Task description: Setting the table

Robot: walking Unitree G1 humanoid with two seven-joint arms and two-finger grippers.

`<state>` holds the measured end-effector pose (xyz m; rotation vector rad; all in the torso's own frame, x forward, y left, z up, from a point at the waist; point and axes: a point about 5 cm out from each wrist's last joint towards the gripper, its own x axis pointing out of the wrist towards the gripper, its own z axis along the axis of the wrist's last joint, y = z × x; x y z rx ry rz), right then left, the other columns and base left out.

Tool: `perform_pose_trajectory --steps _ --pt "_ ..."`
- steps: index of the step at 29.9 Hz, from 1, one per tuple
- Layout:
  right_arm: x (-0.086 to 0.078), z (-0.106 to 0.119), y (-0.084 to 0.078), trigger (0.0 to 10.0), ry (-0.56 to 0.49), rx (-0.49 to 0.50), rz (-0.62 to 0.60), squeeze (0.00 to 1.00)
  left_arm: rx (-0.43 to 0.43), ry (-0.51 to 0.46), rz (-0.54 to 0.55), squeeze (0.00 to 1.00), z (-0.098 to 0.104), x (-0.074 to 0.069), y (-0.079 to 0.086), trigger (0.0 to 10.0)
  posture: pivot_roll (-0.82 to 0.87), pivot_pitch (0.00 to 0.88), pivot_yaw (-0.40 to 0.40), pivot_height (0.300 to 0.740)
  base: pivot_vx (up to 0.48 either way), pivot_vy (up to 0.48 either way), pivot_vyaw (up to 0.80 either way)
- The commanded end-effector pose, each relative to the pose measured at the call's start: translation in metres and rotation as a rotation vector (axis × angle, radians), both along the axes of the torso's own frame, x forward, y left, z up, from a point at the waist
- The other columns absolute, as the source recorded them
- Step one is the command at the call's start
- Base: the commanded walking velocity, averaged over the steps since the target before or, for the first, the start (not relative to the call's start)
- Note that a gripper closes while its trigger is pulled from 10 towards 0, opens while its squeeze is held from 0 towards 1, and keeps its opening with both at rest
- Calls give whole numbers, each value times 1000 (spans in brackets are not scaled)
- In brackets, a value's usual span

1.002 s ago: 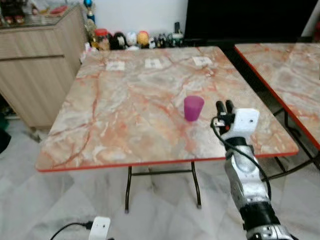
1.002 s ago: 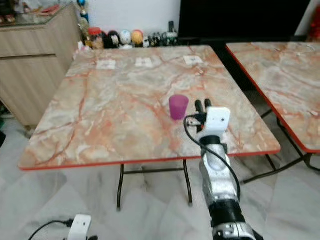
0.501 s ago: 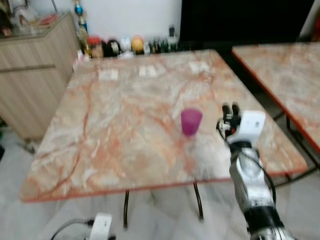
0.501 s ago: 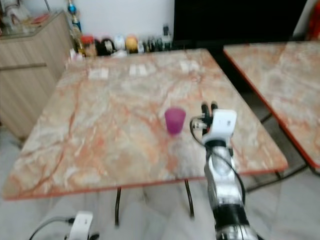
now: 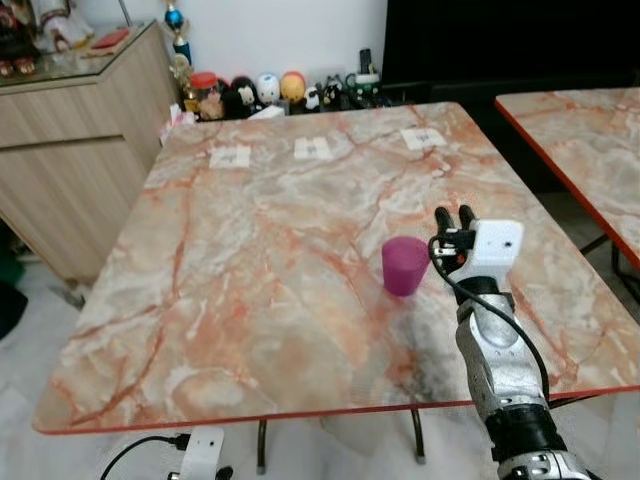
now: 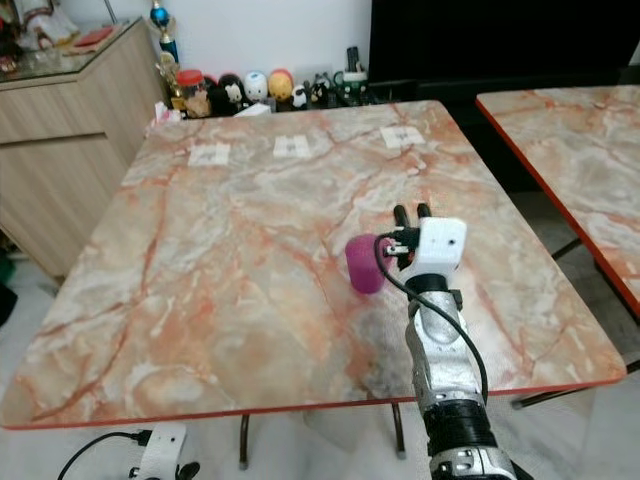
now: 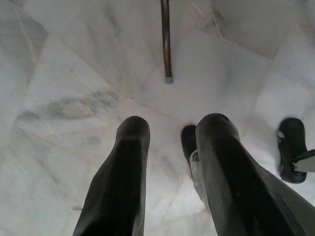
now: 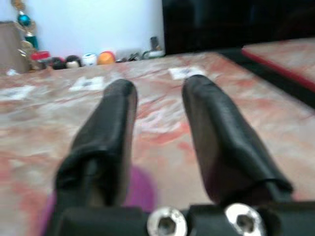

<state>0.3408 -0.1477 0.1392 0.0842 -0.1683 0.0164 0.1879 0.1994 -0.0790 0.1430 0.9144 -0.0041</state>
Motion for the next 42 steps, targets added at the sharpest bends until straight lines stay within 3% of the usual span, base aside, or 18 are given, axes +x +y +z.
perform_pose_trajectory --steps 1,11,12,14,15,20,42 --pt "0 7 -1 10000 -9 69 -11 1000 15 13 -9 0 -1 -3 5 10000 -62 0 37 740 0 0 0" --pt "3 11 -8 10000 61 138 -63 1000 14 21 -11 0 -2 -5 5 10000 -59 0 35 740 0 0 0" --pt "2 7 -9 10000 122 146 -90 443 14 24 -8 0 -2 -6 6 10000 -61 0 36 740 0 0 0" --pt "1 5 -10 10000 158 149 -105 443 15 26 -9 0 -2 -7 6 10000 -64 0 37 740 0 0 0" --pt "-1 2 -11 10000 190 154 -107 0 15 28 -10 0 -3 -8 6 10000 -66 0 39 740 0 0 0" --pt "-4 -5 -10 10000 260 125 -82 0 15 37 -15 0 -4 -9 6 10000 -67 0 38 740 0 0 0" --pt "-8 -14 -12 10000 380 158 -98 0 21 56 -13 0 -6 -14 9 10000 -65 0 40 740 0 0 0"
